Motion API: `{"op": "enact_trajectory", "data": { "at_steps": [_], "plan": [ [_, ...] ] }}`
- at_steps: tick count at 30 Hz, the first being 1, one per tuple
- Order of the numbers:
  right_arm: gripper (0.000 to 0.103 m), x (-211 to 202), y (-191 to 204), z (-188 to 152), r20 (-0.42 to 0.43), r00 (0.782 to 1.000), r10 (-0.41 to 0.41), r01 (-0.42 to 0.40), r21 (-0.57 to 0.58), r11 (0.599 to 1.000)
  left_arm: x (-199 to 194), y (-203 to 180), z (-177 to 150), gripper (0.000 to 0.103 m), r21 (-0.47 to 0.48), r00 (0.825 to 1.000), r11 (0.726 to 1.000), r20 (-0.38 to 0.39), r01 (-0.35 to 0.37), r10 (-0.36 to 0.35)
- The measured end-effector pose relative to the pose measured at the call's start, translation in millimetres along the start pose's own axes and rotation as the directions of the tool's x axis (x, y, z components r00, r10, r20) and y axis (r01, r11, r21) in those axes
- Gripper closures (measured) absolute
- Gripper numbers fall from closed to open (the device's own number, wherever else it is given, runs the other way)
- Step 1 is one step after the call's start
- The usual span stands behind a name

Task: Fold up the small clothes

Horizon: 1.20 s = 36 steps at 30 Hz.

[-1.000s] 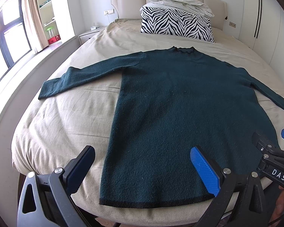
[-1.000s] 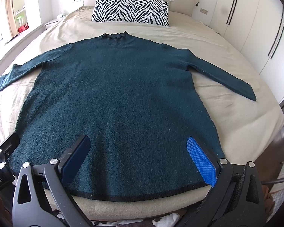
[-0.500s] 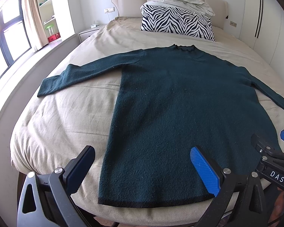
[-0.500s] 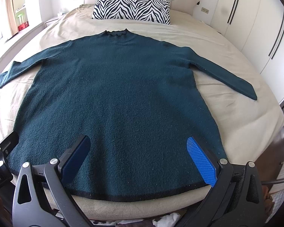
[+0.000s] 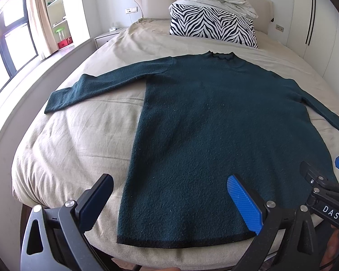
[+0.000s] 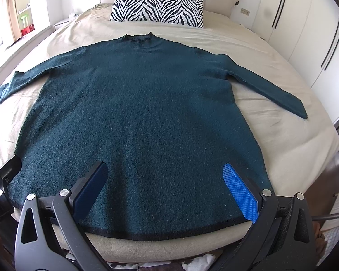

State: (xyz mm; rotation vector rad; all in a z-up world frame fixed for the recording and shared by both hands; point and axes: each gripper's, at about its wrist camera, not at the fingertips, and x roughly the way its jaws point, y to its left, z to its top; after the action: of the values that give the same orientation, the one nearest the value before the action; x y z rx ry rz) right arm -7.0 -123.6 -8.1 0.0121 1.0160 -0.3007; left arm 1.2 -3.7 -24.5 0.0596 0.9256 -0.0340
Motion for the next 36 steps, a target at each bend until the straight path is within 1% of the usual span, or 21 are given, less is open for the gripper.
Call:
{"op": "enact_trajectory", "data": {
  "at_steps": [4,10,13,17,19,21,24,26,27,29,31,33,34,35,36],
  "plan": [
    [0.000,3.6,0.3,-2.2,-0.004,1.000,0.000,0.000,0.001,1.000,3.4,1.9,-1.3,0.000,-0.005,1.000,1.000,-0.007,0.004,-0.004],
    [0.000,8.5,-2.9,-3.3,-0.013,1.000,0.001,-0.001,0.008,1.000,11.1,3.3,-6.2,0.000,-0.025,0.999,0.999,-0.026,0.043,-0.044],
    [0.000,12.3,-7.5,-3.0,-0.020,1.000,0.004,-0.004,0.017,1.000,12.6,2.3,-9.9,0.000,-0.026,0.999,0.999,-0.029,0.023,-0.024],
    [0.000,19.5,-11.7,-2.8,-0.030,0.999,0.011,-0.010,0.028,1.000,19.3,-2.4,-7.2,0.000,-0.027,0.998,1.000,-0.070,0.004,-0.006],
    [0.000,22.7,-14.1,-2.7,-0.034,0.999,0.018,-0.017,0.032,0.999,19.3,-3.9,-5.9,0.000,-0.033,0.998,0.999,-0.059,0.008,-0.010],
    [0.000,24.7,-18.5,-1.9,-0.031,0.999,0.021,-0.020,0.035,0.999,20.8,-4.2,-2.6,0.000,-0.047,0.998,0.999,-0.060,0.025,-0.028],
    [0.000,27.2,-35.3,3.3,-0.011,0.999,0.043,-0.042,0.064,0.997,28.0,-2.3,5.4,0.000,-0.098,0.993,0.992,-0.078,0.084,-0.092],
    [0.000,30.4,-57.9,10.7,0.007,0.997,0.072,-0.072,0.104,0.992,34.6,-0.7,12.8,0.000,-0.140,0.989,0.984,-0.080,0.110,-0.122],
    [0.000,33.7,-74.2,16.3,0.016,0.996,0.092,-0.094,0.132,0.987,36.5,-0.9,16.8,0.000,-0.146,0.990,0.982,-0.063,0.117,-0.127],
    [0.000,42.6,-119.3,28.3,0.050,0.992,0.115,-0.123,0.217,0.968,40.2,-6.2,25.8,0.000,-0.117,0.994,0.988,-0.032,0.104,-0.109],
    [0.000,56.2,-179.0,36.6,0.100,0.991,0.086,-0.115,0.338,0.934,44.5,-13.7,34.8,0.000,-0.078,0.996,0.993,-0.010,0.089,-0.090],
    [0.000,74.4,-244.4,38.8,0.137,0.989,0.054,-0.113,0.473,0.874,49.2,-20.4,43.6,0.000,-0.059,0.994,0.993,0.004,0.105,-0.105],
    [0.002,85.9,-278.7,37.5,0.149,0.988,0.045,-0.120,0.543,0.831,53.1,-23.9,48.1,0.000,-0.052,0.995,0.994,-0.005,0.096,-0.096],
    [0.006,98.4,-310.2,34.3,0.146,0.988,0.042,-0.123,0.607,0.785,58.6,-25.7,52.7,0.000,-0.056,0.996,0.995,-0.026,0.082,-0.083],
    [0.015,113.1,-340.1,30.3,0.134,0.989,0.059,-0.134,0.667,0.733,65.0,-26.6,57.3,0.000,-0.072,0.995,0.993,-0.048,0.088,-0.092]
  ]
}}
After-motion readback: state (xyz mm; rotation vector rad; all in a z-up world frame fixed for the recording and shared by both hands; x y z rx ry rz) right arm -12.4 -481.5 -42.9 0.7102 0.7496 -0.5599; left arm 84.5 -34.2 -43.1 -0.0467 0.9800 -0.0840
